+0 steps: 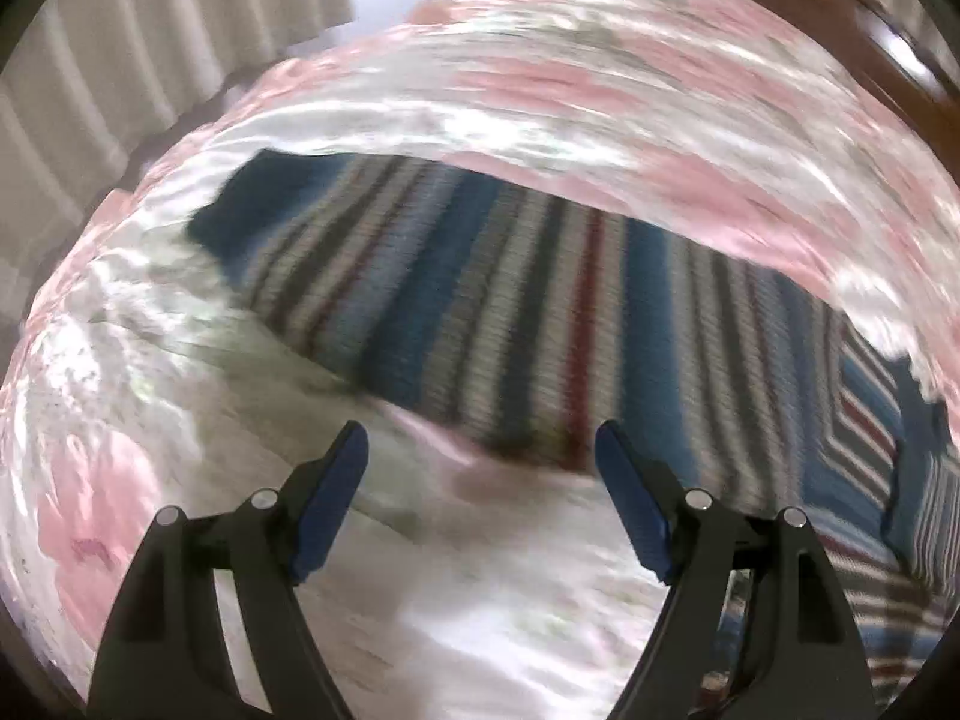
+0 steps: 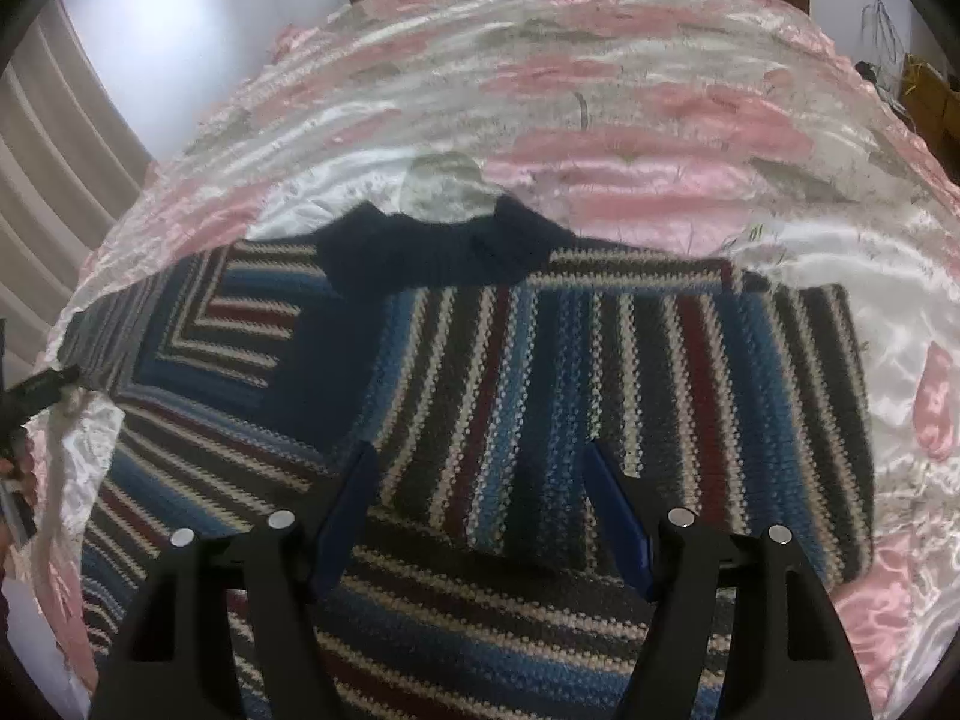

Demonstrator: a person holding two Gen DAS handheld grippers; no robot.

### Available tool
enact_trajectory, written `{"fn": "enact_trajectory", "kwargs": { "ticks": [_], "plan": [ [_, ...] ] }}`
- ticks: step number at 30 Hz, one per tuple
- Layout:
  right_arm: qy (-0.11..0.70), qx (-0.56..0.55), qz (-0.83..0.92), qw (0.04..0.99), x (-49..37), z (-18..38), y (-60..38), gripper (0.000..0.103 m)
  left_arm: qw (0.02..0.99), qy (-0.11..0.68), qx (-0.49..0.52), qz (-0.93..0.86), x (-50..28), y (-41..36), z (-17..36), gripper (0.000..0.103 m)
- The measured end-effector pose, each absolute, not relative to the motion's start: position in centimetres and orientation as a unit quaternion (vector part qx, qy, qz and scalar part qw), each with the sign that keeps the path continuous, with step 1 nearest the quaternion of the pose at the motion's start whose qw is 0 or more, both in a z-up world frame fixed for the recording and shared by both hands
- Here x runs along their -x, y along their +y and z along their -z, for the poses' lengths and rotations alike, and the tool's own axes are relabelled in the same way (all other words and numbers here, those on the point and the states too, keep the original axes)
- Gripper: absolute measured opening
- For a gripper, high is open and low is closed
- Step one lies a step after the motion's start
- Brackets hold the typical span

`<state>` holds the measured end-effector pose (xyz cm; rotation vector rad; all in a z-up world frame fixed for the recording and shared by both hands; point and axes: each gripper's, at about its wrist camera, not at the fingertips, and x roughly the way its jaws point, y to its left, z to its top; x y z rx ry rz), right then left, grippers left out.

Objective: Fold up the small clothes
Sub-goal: 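Move the left tool to the other sleeve cuff and grasp it, then fold the held sleeve with the left tool across the body toward the right tool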

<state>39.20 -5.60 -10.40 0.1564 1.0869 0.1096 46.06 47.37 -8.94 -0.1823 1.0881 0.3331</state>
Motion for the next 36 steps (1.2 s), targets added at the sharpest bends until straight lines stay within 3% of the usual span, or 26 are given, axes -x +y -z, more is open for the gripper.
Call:
{"fn": "enact_trajectory", "kwargs": {
  "ticks": [9,20,23,25,28,30,36],
  "plan": [
    [0.524,-0.111,-0.030,0.844,-39.7,12.0,-9.1,0.071,0.836,0.489,0.194,-0.153,-47.8,56.5,8.1,0.083],
    [0.533,-0.089,-0.014,0.841,-39.7,14.7,-9.3,0.072,0.833,0.450,0.295,-0.130,-50.6,61.9,10.1,0.080],
    [0.532,-0.082,-0.013,0.843,-39.7,14.8,-9.0,0.073,0.832,0.451,0.291,-0.137,-51.2,61.9,10.5,0.060],
    [0.531,-0.085,-0.013,0.843,-39.8,14.9,-9.1,0.073,0.832,0.450,0.290,-0.146,-51.2,62.1,10.6,0.039],
    [0.530,-0.092,-0.014,0.843,-39.8,14.8,-9.2,0.073,0.833,0.445,0.291,-0.153,-51.0,62.2,10.5,0.017],
    [0.529,-0.095,-0.016,0.843,-39.6,14.7,-9.3,0.073,0.838,0.437,0.289,-0.154,-50.7,62.1,10.2,0.009],
    [0.527,-0.118,-0.024,0.841,-39.1,14.4,-10.1,0.072,0.859,0.414,0.258,-0.153,-50.0,60.3,8.5,0.006]
  ]
}}
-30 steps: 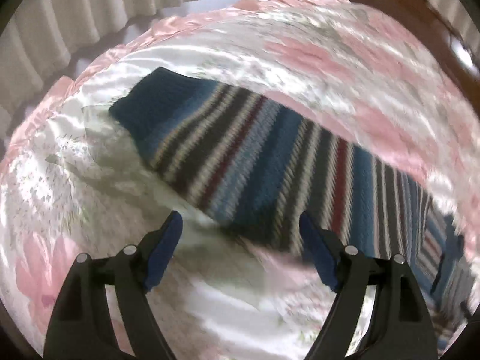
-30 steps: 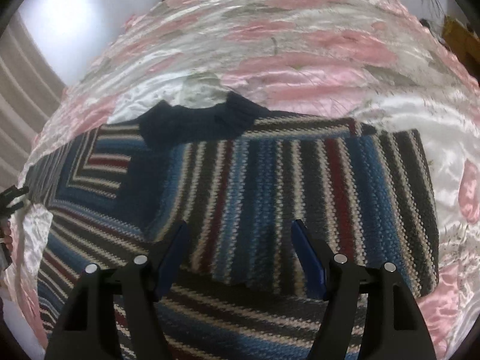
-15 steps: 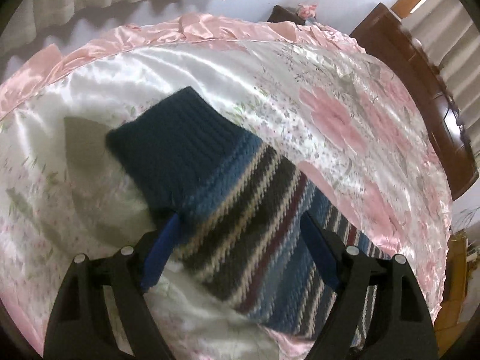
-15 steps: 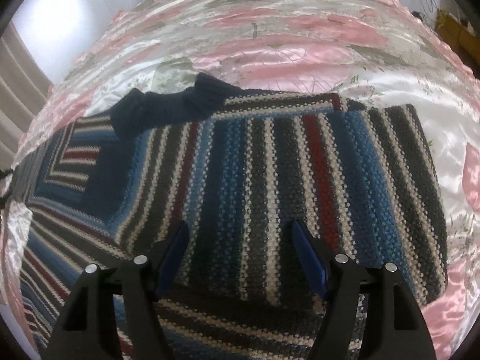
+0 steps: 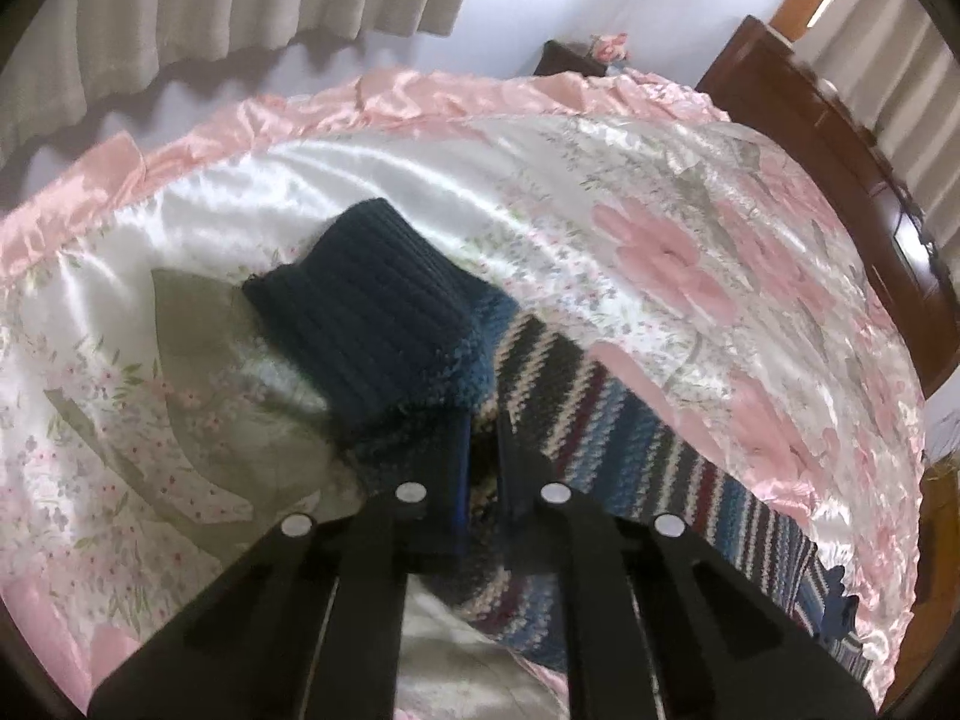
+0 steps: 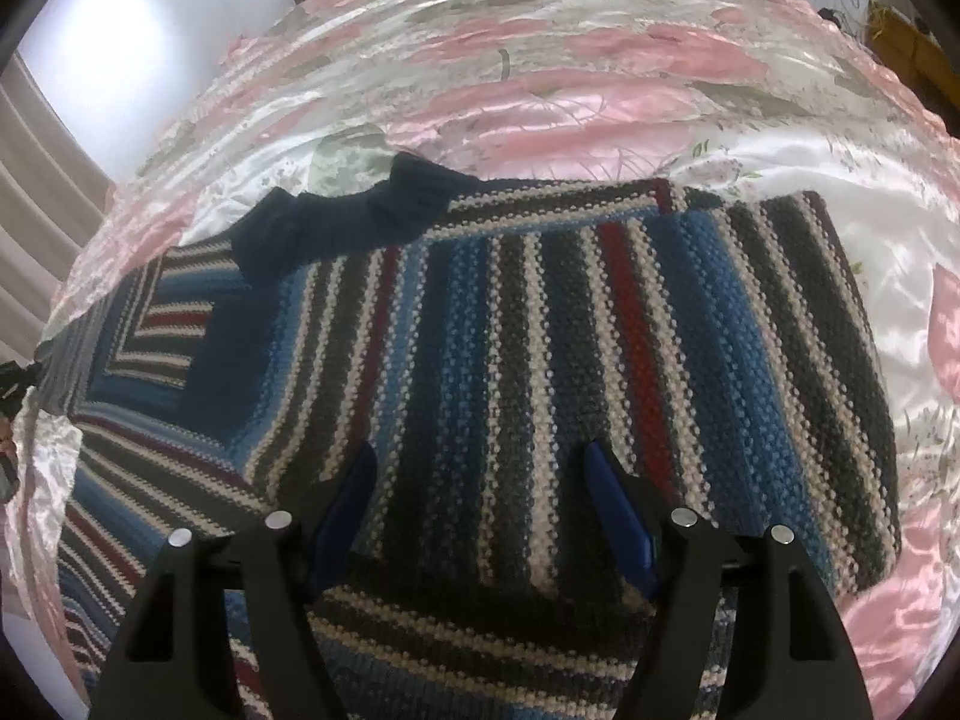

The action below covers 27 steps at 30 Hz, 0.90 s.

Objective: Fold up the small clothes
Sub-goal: 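Fold the held sleeve with the left tool across the body toward the right tool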

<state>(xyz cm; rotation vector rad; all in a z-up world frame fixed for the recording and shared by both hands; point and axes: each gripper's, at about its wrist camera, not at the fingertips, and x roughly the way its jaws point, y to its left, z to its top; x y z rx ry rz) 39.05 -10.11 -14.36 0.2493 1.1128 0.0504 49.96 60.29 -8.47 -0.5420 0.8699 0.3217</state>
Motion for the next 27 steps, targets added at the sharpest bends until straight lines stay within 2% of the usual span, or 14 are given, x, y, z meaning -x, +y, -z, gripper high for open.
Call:
{"fn": "enact_trajectory", "kwargs": {
  "ticks": [10,27],
  "plan": [
    [0.520,-0.134,-0.034,0.843,-38.0,13.7,-11.0,0.072,0.889,0.391,0.207,-0.113,-49.4,55.0,5.0,0.005],
    [0.512,-0.148,-0.048,0.845,-35.9,13.2,-12.7,0.072,0.905,0.409,0.106,0.039,-48.5,36.1,5.2,0.004]
  ]
}}
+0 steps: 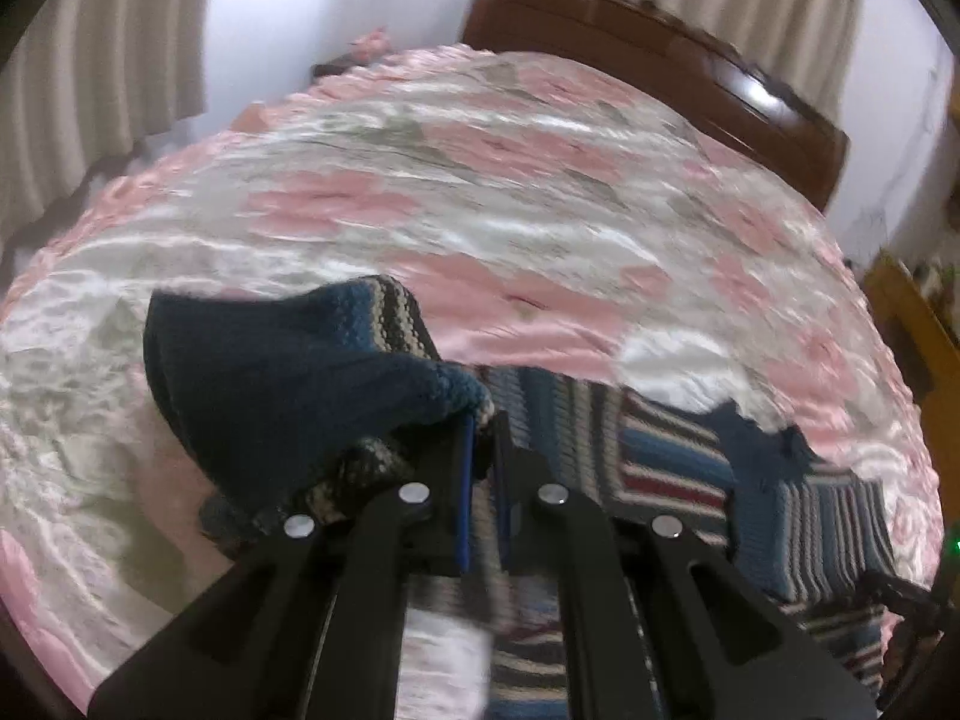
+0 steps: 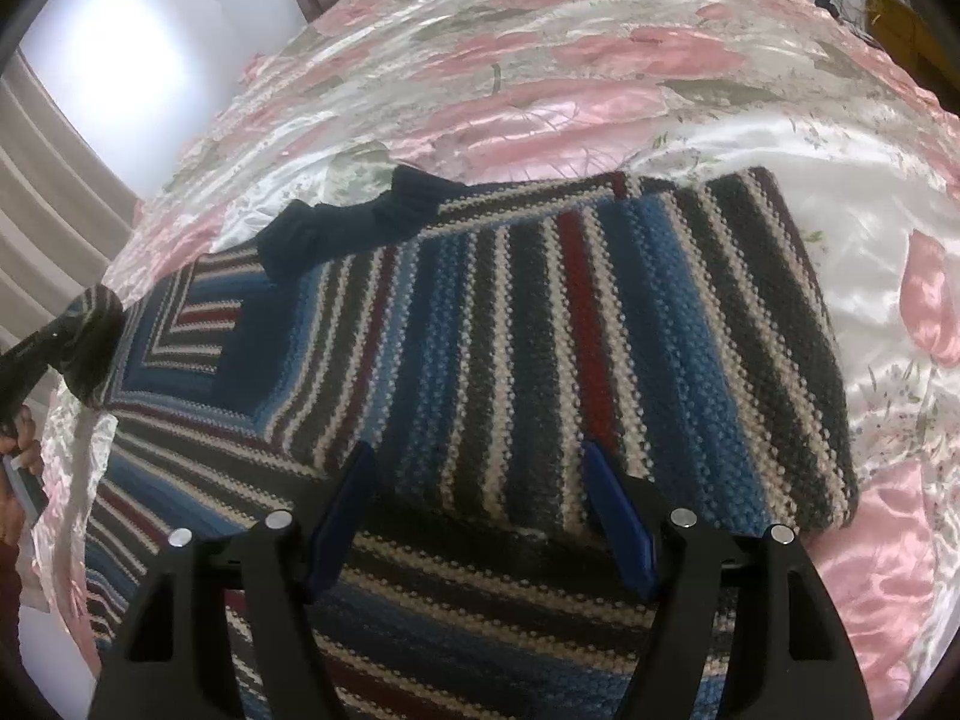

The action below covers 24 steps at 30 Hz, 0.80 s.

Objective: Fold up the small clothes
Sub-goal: 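Fold the held sleeve with the left tool across the body toward the right tool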

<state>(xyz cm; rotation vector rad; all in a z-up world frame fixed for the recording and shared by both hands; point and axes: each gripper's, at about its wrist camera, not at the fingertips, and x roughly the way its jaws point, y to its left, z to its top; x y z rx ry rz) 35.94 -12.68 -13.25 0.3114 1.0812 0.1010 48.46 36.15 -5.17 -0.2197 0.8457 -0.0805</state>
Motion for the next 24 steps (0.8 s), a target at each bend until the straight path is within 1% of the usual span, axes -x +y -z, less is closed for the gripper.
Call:
{"fn": "enact_trajectory", "kwargs": {
  "ticks": [4,17,24],
  "plan": [
    [0.510,-0.151,-0.050,0.845,-35.6,13.6,-12.8,0.072,0.900,0.418,0.099,0.073,-48.3,32.2,5.7,0.004],
    [0.504,-0.154,-0.061,0.848,-35.2,14.2,-13.2,0.072,0.864,0.456,0.101,0.187,-46.7,17.8,10.4,0.004],
    [0.505,-0.153,-0.060,0.847,-35.1,14.4,-13.2,0.072,0.836,0.496,0.099,0.214,-46.1,13.5,13.5,0.006]
  ]
}}
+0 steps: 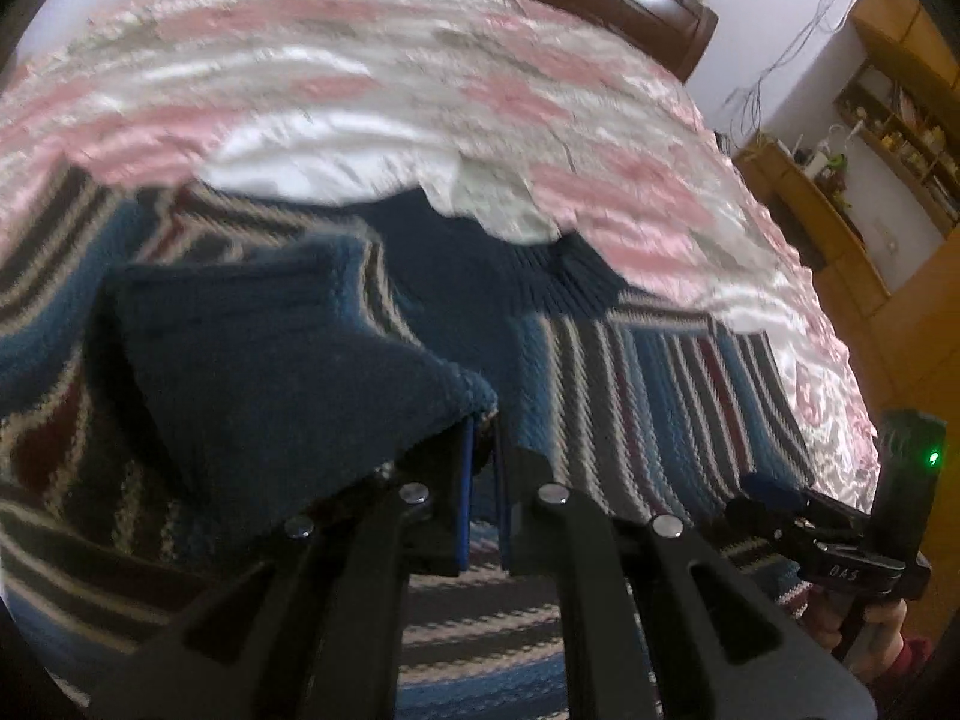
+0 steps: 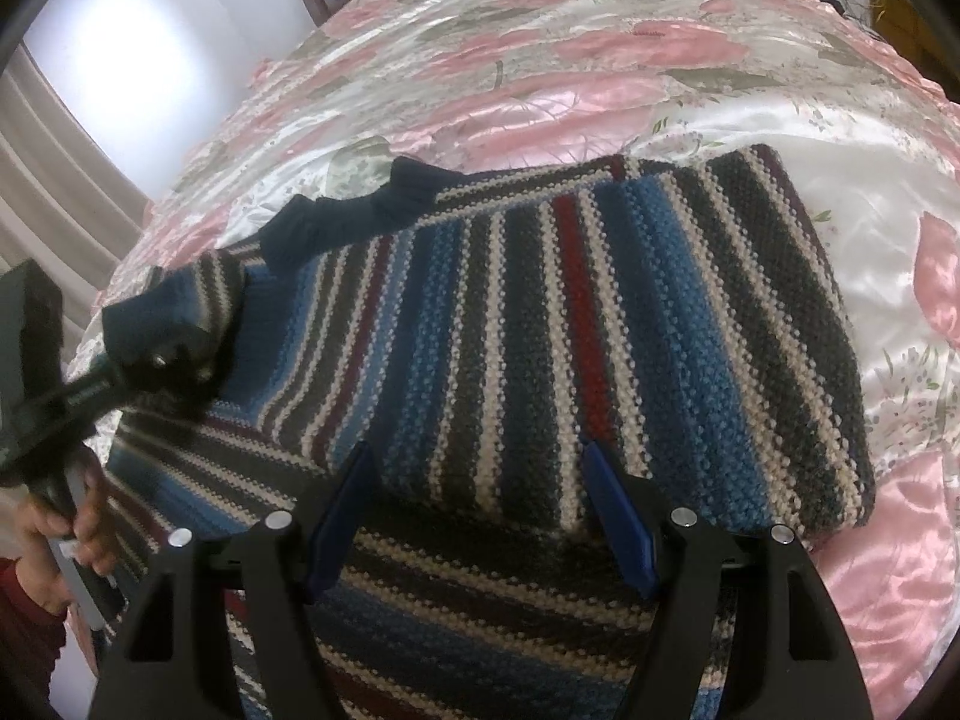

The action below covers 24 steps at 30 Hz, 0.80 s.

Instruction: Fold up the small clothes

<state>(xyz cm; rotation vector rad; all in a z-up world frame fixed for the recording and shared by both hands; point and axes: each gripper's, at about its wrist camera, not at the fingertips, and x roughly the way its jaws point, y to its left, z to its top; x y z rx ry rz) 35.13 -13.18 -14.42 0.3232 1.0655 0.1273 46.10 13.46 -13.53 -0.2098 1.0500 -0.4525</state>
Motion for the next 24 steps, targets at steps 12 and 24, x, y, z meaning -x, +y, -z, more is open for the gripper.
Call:
{"fn": "enact_trajectory", "kwargs": {
  "ticks": [12,24],
  "plan": [
    [0.528,-0.136,-0.045,0.837,-36.1,14.7,-12.4,0.074,0.825,0.517,0.068,0.218,-43.5,18.2,10.6,0.033],
    [0.544,-0.089,-0.081,0.830,-39.1,12.3,-4.8,0.075,0.832,0.553,0.024,0.035,-51.0,28.4,12.7,0.038]
  ]
}}
